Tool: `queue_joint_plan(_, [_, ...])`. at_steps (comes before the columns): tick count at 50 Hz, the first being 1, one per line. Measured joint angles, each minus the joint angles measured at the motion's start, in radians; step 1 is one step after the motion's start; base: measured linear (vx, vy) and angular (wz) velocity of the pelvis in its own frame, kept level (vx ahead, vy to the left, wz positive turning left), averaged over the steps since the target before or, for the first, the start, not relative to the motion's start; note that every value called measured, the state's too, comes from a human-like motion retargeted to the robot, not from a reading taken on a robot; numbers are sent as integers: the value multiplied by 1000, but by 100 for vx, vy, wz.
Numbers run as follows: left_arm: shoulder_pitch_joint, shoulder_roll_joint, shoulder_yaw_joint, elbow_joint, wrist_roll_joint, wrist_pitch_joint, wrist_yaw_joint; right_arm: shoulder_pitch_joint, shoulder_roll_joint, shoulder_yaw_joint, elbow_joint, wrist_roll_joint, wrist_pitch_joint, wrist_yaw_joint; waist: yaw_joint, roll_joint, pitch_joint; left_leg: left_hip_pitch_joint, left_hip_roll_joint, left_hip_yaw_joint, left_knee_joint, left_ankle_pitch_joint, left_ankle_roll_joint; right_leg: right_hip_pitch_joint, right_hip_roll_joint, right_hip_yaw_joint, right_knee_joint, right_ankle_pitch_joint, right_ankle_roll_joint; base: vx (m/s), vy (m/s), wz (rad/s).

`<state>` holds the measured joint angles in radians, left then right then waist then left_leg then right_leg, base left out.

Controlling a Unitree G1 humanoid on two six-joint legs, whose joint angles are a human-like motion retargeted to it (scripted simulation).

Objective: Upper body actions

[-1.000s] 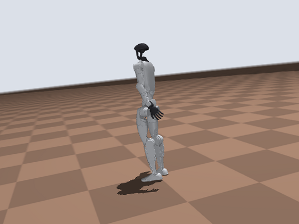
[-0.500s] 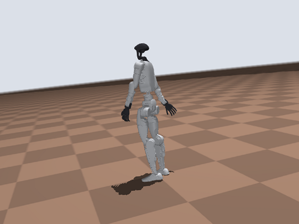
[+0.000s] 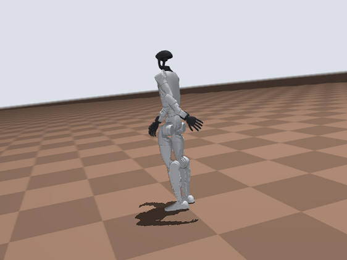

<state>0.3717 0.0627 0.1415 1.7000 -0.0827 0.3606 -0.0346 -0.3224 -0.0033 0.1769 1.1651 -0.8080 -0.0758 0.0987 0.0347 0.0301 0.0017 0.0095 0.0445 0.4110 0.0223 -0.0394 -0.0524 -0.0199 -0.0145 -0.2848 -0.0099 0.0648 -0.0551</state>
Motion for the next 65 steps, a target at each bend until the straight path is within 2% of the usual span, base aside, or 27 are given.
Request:
queue_joint_plan(4, [-329,-30,-184,0,-175,0,130,219,-83,-192,225,-19,115,-113,-2,-15,-15,-18,-10,-37,7,8,8,15,-9,-36,-10,-5,4,-2,-3,46])
queue_joint_plan(7, [-622,-67,-198,-15,-94,-43,90,359,-159,-390,437,87,246,-223,9,-32,-18,-33,-19,-68,13,14,14,28,-17,-67,-18,-7,9,-6,-3,51])
queue_joint_plan(10, [-846,-113,-185,-148,-1,-79,33,518,-229,-539,535,270,358,-277,21,-46,-11,-45,-23,-81,21,17,17,34,-22,-79,-22,-8,12,-2,-3,18])
queue_joint_plan(12, [-970,-140,-192,-219,13,-140,44,629,-257,-603,535,376,374,-276,26,-49,-6,-49,-21,-79,26,17,15,33,-24,-78,-23,-6,12,0,0,0])
queue_joint_plan(15, [-1118,-157,-215,-309,8,-227,117,758,-298,-693,535,432,336,-254,27,-45,3,-50,-16,-67,32,15,13,29,-23,-64,-22,-3,11,-1,2,-23])
queue_joint_plan(18, [-1188,-148,-222,-391,48,-259,145,822,-321,-726,535,449,325,-260,22,-38,9,-48,-13,-57,34,15,10,23,-24,-53,-18,-1,10,-4,3,-20])
queue_joint_plan(22, [-1166,-149,-228,-444,87,-302,147,810,-317,-688,535,494,343,-327,33,-23,9,-48,-12,-49,37,13,7,20,-24,-50,-17,-1,8,0,0,0])
queue_joint_plan(25, [-1066,-159,-256,-414,79,-313,166,718,-282,-594,535,521,362,-315,51,-12,0,-49,-15,-54,36,13,10,21,-22,-51,-18,-3,4,0,0,0])
queue_joint_plan(30, [-785,-148,-294,-222,71,-242,178,403,-201,-339,535,368,402,-176,62,0,-14,-42,-21,-72,27,14,13,21,-26,-70,-13,-7,5,1,-1,12])
queue_joint_plan(32, [-667,-118,-256,-105,82,-184,173,246,-158,-247,498,249,370,-73,53,7,-9,-33,-17,-64,24,12,10,17,-23,-62,-10,-1,3,1,-1,-16])
queue_joint_plan(35, [-443,-61,-138,0,109,-73,183,70,-75,-137,292,124,290,109,52,20,13,-10,-7,-27,17,8,6,8,-11,-24,-5,10,-3,6,0,-61])
queue_joint_plan(39, [-88,0,-35,0,85,46,63,-121,33,-29,41,170,152,245,39,27,37,19,3,18,6,4,0,-3,3,20,3,23,-9,10,2,-58])
queue_joint_plan(40, [-14,11,-11,0,92,56,23,-164,57,-17,-3,193,121,260,37,29,39,23,6,27,3,3,-2,-6,7,28,4,25,-9,2,1,-40])
queue_joint_plan(43, [156,52,83,0,187,19,-56,-261,92,19,-89,267,30,236,37,30,38,24,14,37,2,2,-6,-14,13,39,5,28,-8,0,0,-16])
queue_joint_plan(47, [246,74,137,0,203,34,-33,-279,92,50,-160,243,-51,169,30,25,36,17,15,20,2,4,-7,-11,12,23,5,22,-6,1,-1,15])
queue_joint_plan(50, [202,68,128,0,103,48,-18,-201,67,64,-156,182,-80,122,14,23,27,6,8,-8,5,8,-3,-1,8,-4,3,14,-4,3,0,47])
queue_joint_plan(52, [120,50,97,0,7,46,-4,-108,46,44,-114,115,-64,105,3,22,17,-3,1,-30,8,11,0,7,2,-26,0,8,-3,3,2,56])
queue_joint_plan(55, [-77,2,55,0,-201,13,61,51,2,-37,15,25,13,58,3,15,3,-16,-12,-61,15,15,6,21,-8,-57,-6,1,-1,0,3,55])
queue_joint_plan(58, [-345,-70,14,0,-377,-101,163,189,-56,-227,233,11,151,-99,11,7,-3,-36,-23,-97,23,22,13,36,-19,-93,-13,-6,4,-6,-1,61])
queue_joint_plan(60, [-529,-121,30,0,-357,-169,157,269,-100,-379,395,102,281,-213,11,0,-6,-51,-30,-122,28,29,16,44,-28,-119,-16,-11,9,-9,-2,65])
queue_joint_plan(62, [-682,-164,-5,-47,-326,-191,88,366,-150,-500,498,256,361,-269,3,-7,-6,-64,-33,-141,34,34,16,49,-36,-137,-19,-15,14,-7,2,49])
queue_joint_plan(65, [-884,-217,-93,-161,-263,-213,-12,539,-211,-643,535,483,349,-309,12,-9,4,-78,-34,-144,42,37,14,48,-43,-139,-23,-16,13,-2,3,9])
